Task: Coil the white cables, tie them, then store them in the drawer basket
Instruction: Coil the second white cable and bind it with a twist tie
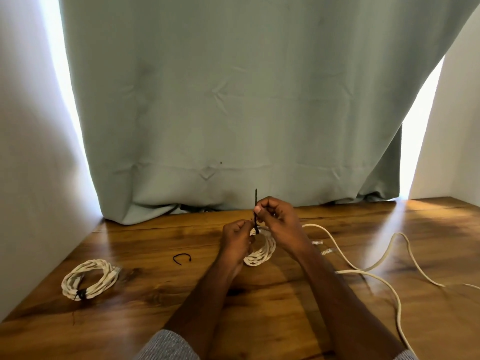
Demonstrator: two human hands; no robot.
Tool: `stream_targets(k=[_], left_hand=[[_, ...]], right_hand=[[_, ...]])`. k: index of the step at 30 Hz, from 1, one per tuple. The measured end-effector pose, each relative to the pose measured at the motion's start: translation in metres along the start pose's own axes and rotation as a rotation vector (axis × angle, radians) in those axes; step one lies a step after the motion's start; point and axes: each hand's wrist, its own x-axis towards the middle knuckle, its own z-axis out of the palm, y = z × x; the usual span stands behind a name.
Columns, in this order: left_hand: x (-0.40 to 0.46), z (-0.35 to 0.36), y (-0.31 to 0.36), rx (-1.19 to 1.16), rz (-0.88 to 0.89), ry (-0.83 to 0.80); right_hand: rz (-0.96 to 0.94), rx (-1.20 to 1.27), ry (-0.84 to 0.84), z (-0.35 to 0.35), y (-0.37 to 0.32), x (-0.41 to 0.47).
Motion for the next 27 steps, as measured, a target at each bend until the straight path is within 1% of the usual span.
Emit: stream_targets(k=[2, 4, 6, 8, 10, 13, 15, 17, 21, 27], left_hand=[[0.002, -0.004, 0.002, -0.057, -0.011, 0.040], [0.003, -0.007, 0.004, -0.090, -0.010, 0.068], [0.003, -0.010, 0.005, -0.094, -0.010, 0.095], [0.005, -0.013, 0.004, -0.091, -0.017, 0.129], [0.009, -0.016, 0.002, -0.081, -0.016, 0.159], [0.010, -0.017, 0.000, -0.057, -0.001, 0.172], [0.009, -0.017, 0.001, -0.049, 0.018, 0.167], [0.010, -0.017, 0.000, -0.054, 0.027, 0.174], [0.015, -0.020, 0.000, -0.076, 0.007, 0.228], [0.020, -0.024, -0.002, -0.097, -0.012, 0.266]], right_hand=[[-0.031, -0.027, -0.091, -0.001, 0.000, -0.001], [-0.095, -0.137, -0.150, 0.004, 0.002, -0.003], [-0.185, -0.281, -0.131, 0.011, 0.007, -0.003], [-0.215, -0.340, -0.072, 0.013, 0.007, -0.001], [-0.161, -0.264, -0.064, 0.012, 0.004, 0.000], [0.023, -0.030, -0.126, 0.013, -0.004, -0.005], [0.095, 0.038, -0.156, 0.013, -0.007, -0.008], [0.134, 0.050, -0.165, 0.013, -0.008, -0.008], [0.214, 0.009, -0.139, 0.013, -0.005, -0.006], [0.203, -0.283, -0.090, 0.017, 0.003, -0.007]])
